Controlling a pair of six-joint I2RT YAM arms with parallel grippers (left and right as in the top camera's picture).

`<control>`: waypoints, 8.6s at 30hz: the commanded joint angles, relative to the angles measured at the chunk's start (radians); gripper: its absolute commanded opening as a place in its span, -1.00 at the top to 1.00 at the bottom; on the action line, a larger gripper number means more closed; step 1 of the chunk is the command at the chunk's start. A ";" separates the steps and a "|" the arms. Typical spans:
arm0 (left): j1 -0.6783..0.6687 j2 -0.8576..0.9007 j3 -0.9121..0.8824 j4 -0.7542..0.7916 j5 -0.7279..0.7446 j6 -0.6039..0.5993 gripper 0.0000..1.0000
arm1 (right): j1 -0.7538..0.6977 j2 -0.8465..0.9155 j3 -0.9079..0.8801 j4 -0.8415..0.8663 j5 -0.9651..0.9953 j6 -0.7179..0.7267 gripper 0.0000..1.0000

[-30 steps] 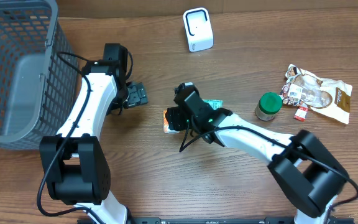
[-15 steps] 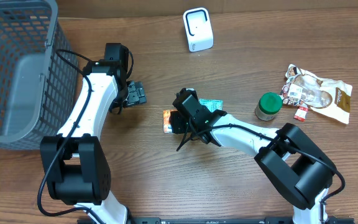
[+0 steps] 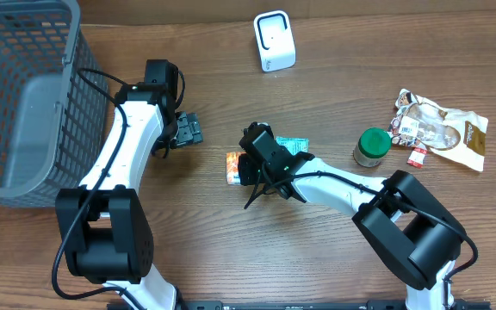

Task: Scan the item barcode
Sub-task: 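Grasp the orange packet with the right gripper, then lift the orange packet up to the white scanner, then hold the orange packet's barcode in front of the scanner, then carry the orange packet down to the right beside the jar, then set the orange packet down and open the right gripper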

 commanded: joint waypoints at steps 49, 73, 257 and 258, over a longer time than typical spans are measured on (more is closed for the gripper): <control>-0.002 -0.015 -0.005 0.000 -0.013 0.012 -1.00 | -0.008 -0.183 0.010 -0.174 -0.002 -0.061 0.93; -0.002 -0.015 -0.005 0.000 -0.013 0.012 -0.99 | -0.016 -0.323 0.054 -0.346 0.077 -0.143 0.92; -0.002 -0.015 -0.005 0.000 -0.013 0.012 -1.00 | -0.385 -0.195 0.302 -0.888 -0.062 -0.058 -0.78; -0.002 -0.015 -0.005 0.000 -0.014 0.012 -0.99 | -0.377 -0.195 0.302 -0.892 -0.062 -0.058 -0.73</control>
